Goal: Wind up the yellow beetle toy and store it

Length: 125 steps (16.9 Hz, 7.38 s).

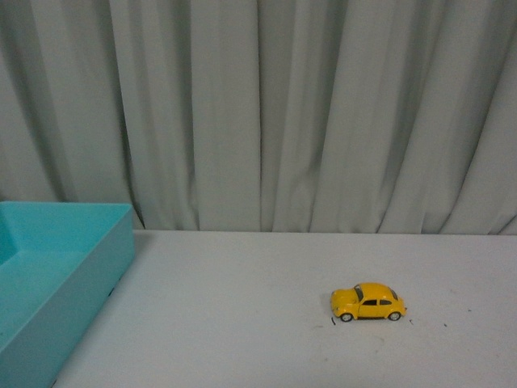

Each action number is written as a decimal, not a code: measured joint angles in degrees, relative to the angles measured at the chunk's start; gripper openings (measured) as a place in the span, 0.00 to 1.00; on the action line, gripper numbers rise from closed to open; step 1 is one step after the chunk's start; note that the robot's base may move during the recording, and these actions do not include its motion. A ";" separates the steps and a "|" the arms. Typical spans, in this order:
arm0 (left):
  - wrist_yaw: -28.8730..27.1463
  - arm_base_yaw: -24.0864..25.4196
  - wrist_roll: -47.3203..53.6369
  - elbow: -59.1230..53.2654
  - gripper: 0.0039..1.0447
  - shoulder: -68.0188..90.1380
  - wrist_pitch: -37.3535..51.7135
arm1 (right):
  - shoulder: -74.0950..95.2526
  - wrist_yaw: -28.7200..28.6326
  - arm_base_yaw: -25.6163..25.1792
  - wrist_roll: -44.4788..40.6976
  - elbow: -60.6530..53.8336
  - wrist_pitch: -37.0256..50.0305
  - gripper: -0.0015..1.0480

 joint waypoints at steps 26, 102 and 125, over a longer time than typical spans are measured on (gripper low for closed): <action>0.07 0.00 0.00 0.00 0.94 0.00 -0.02 | 15.34 34.40 12.61 5.60 1.22 15.80 0.94; 0.00 -0.02 -0.02 0.00 0.94 0.00 -0.07 | 127.82 -27.47 1.27 -86.58 75.32 -30.95 0.40; -0.02 -0.02 0.00 0.00 0.94 0.00 -0.09 | 118.79 -32.09 -29.03 -98.31 53.86 -25.75 0.40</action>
